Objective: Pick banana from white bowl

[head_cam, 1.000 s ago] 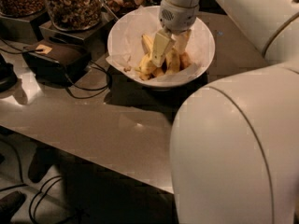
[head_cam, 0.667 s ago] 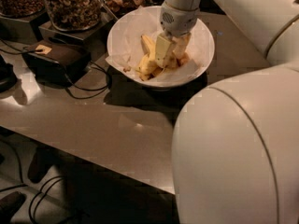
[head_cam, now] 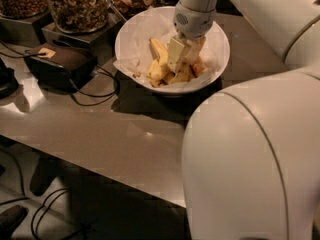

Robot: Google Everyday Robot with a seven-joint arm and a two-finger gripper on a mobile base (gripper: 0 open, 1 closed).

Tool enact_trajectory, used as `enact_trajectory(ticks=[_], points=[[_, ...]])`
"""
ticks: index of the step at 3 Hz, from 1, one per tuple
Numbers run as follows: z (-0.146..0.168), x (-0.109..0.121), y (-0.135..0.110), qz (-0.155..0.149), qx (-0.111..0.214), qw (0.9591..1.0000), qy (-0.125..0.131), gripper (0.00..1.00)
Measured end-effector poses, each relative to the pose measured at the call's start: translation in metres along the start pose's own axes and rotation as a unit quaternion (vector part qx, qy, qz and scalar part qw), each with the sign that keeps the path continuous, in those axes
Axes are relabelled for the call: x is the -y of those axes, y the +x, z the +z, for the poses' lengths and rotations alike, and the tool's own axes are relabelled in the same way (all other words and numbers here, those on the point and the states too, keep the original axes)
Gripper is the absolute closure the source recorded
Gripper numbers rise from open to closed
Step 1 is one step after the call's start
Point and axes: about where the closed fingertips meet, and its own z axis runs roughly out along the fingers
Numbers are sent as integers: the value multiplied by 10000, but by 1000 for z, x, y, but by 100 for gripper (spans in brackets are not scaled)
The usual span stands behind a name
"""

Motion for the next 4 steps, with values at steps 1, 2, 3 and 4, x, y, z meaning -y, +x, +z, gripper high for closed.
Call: enact_trajectory(ticks=[1,2,3,4], points=[[0,0,0,0,0,10000,0,100],[-10,0,-3,-54,154,9998,143,100],[-28,3,-6,-106,256,9993,262,100],[-28,3,-6,-107,259,9993,263,100]])
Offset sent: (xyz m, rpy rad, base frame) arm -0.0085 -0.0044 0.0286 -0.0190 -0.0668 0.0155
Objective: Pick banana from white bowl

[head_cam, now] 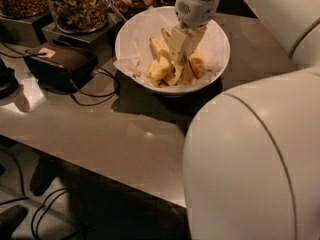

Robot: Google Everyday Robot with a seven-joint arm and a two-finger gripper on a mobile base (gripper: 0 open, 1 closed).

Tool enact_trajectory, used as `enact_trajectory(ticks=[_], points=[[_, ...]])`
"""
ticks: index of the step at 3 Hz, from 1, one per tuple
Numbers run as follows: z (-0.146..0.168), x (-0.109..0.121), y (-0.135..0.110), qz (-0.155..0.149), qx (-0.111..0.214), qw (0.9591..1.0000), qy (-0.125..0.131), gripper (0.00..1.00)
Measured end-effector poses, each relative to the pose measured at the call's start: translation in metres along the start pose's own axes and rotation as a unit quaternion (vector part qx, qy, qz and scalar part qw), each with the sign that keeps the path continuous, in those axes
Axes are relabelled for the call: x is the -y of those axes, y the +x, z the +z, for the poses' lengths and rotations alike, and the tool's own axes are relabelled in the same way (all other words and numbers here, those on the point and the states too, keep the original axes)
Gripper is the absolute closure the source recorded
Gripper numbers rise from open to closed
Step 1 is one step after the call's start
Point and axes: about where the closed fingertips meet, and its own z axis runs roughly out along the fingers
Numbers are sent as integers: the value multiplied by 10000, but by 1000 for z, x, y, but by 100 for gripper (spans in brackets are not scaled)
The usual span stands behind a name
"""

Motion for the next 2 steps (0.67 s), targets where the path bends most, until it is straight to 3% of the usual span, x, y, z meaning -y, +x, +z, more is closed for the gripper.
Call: enact_trajectory(ticks=[2], points=[[-33,-9,-7,-247,308,9992,99,100]])
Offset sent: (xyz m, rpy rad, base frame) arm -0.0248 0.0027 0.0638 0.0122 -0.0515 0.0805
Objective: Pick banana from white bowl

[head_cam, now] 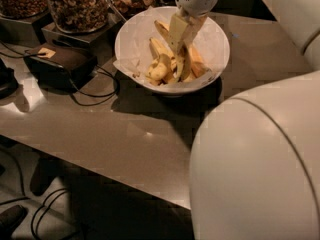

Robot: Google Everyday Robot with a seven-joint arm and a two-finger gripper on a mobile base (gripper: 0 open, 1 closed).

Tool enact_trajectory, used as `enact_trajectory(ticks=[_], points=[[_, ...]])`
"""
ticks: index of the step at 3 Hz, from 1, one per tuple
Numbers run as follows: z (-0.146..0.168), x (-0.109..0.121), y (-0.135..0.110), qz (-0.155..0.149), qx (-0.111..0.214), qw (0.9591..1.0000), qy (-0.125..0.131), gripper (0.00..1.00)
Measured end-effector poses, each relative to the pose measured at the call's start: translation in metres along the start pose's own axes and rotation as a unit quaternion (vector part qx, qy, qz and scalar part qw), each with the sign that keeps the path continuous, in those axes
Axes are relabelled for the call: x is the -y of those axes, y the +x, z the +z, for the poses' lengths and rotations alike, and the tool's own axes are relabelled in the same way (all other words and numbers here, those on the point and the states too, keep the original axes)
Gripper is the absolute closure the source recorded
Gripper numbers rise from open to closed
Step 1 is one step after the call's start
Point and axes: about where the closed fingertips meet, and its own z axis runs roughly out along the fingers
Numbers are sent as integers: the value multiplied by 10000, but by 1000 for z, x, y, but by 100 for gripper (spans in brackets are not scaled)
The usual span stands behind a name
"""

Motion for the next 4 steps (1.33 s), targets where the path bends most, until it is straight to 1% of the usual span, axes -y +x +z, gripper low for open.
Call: enact_trajectory(ticks=[1,2,3,4], points=[[-21,-7,-2,-206,149,9997,54,100],[-21,-7,-3,-209,153,9996,55,100],[-27,-10,-10,-304,297,9991,89,100],[-37,-22,-13,-398,270,9988,103,100]])
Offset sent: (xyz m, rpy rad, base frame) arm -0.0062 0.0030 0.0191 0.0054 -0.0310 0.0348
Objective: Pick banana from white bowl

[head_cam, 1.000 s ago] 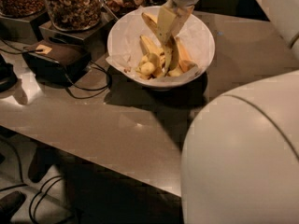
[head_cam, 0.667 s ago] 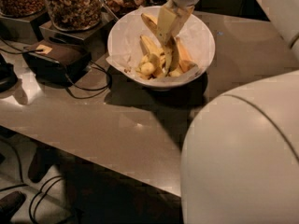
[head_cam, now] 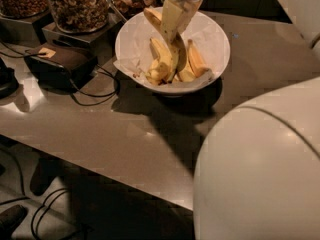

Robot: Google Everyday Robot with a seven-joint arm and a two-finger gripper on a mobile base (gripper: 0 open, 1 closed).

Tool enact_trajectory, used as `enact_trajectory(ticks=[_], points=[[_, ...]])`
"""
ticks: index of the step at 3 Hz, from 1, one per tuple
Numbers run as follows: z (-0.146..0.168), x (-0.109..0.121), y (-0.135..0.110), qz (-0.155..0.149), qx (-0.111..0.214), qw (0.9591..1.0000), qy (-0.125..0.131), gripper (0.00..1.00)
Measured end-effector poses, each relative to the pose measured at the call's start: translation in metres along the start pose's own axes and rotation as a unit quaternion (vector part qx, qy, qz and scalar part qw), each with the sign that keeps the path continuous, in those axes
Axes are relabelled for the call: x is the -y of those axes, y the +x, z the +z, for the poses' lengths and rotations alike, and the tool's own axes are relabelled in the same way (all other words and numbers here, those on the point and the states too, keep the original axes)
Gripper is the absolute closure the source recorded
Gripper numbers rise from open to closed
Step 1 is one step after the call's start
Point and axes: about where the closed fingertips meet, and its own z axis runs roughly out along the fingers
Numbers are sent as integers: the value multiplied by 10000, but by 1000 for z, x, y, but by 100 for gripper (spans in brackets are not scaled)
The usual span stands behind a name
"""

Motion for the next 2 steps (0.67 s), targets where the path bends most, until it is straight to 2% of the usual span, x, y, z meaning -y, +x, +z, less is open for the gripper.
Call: enact_trajectory(ticks=[1,2], points=[[-21,-26,-2,-144,75,9998,-130,100],[-19,-23,-10,-151,203,9997,-71,100]])
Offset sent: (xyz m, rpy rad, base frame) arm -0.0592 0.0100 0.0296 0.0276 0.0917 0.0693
